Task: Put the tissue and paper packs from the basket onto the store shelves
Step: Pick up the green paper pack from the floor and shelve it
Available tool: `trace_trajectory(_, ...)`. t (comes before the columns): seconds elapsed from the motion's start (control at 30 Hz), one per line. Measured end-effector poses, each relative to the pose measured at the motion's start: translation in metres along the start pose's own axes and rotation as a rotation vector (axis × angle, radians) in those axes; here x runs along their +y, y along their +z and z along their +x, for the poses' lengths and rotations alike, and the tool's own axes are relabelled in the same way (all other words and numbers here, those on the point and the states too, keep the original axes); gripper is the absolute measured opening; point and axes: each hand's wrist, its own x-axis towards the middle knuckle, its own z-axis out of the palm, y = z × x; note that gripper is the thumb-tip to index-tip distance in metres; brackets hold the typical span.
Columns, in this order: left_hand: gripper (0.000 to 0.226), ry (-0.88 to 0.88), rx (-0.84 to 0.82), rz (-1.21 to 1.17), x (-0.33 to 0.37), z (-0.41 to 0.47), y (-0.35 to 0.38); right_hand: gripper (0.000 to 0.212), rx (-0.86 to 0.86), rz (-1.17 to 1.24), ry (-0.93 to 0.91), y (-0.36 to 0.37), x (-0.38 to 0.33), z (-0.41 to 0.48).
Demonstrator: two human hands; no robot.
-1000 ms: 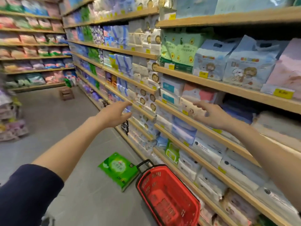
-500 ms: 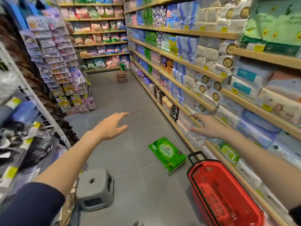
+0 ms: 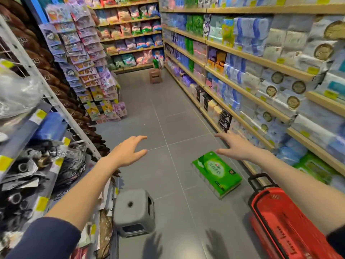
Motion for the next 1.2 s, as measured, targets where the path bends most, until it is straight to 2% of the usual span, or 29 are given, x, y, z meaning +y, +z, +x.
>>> trace_trajectory(0.37,0.057,-0.006,-0.075,-0.017,0.006,0.161,0.014,0.062,-0.021,0.072,0.011,0.004,0.081,0.128)
trace_trajectory(0.57,0.058,-0.009,-0.124,-0.031,0.031,0.253,0.027,0.061,-0.111,0.135,0.114,-0.007,0.153,0.183)
trace_trajectory(0.77,0.058,0.045,-0.196,-0.013,0.055,0.340,0.046,0.061,-0.094,0.214,0.256,-0.014,0.219,0.207)
trace_trajectory(1.0,0.059,0.180,-0.308,0.038,0.084,0.454,0.075,0.063,-0.041,0.270,0.439,-0.012,0.275,0.229)
trace_trajectory(1.2,0.062,0.409,-0.461,0.090,0.111,0.576,0.095,0.066,0.102,0.346,0.665,0.002,0.303,0.260)
